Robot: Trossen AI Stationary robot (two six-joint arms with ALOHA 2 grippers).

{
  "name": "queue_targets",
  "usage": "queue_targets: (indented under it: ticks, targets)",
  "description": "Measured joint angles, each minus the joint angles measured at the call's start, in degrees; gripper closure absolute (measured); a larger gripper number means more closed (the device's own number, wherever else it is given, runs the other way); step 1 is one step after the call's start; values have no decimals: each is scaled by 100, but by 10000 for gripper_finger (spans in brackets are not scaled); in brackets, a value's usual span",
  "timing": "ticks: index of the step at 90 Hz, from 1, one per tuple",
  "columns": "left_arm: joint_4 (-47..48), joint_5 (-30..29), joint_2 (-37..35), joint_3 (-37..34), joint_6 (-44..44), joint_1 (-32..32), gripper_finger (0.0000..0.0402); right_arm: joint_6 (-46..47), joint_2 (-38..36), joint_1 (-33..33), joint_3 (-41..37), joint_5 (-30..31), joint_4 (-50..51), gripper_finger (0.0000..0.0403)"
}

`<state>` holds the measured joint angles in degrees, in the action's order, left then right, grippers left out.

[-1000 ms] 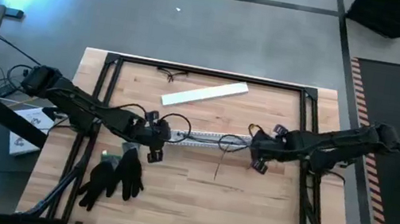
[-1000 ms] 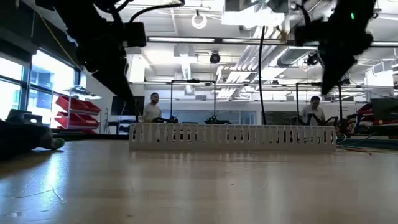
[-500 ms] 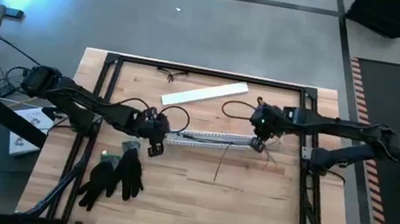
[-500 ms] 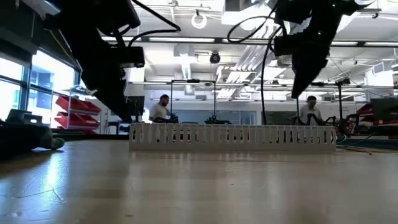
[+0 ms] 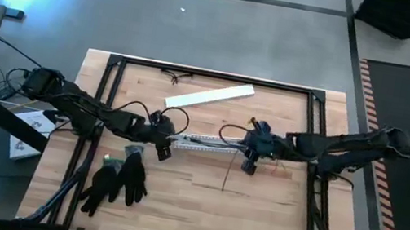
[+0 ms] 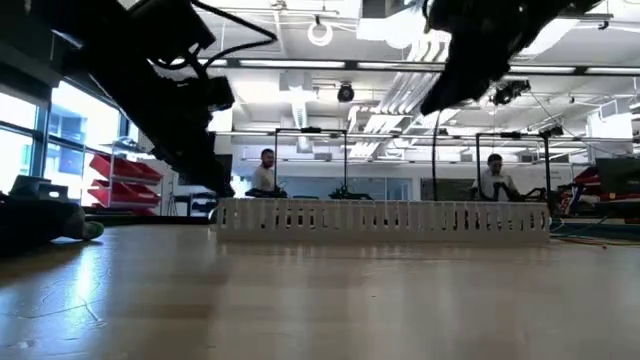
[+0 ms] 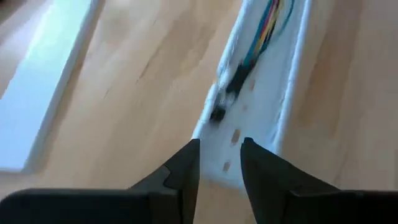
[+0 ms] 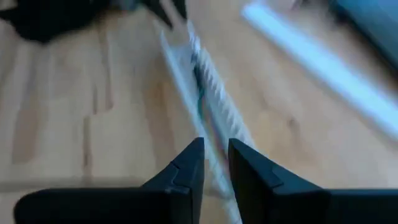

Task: Ziptie cables
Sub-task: Close the white cable duct

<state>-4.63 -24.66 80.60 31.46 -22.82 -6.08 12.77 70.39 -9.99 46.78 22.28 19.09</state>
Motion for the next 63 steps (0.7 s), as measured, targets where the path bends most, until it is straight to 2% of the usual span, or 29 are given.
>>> queue_targets:
  ticks: [10,15,22,31,39,48,63]
  targets:
    - [-260,-352,0,-54,-243,42,302,-262,0,-7,0,450,84,346]
    - [-223,-338,0,-54,-238,89,303,-237,16,74,0,536,143,346]
    - [-179,239,10,-56,118,235,303,-238,55,211,-2,517,148,346]
    - [-199,1142,24,-56,912,405,303,-278,119,330,-2,193,-196,346]
    - [-275,1384,22,-19,1234,512,303,-459,207,339,-2,-165,-625,346]
    - [-260,1099,3,91,1348,569,303,-754,420,322,-2,-314,-1103,346]
    - [-95,-388,-2,442,1291,646,303,-785,824,204,-2,-696,-1668,346]
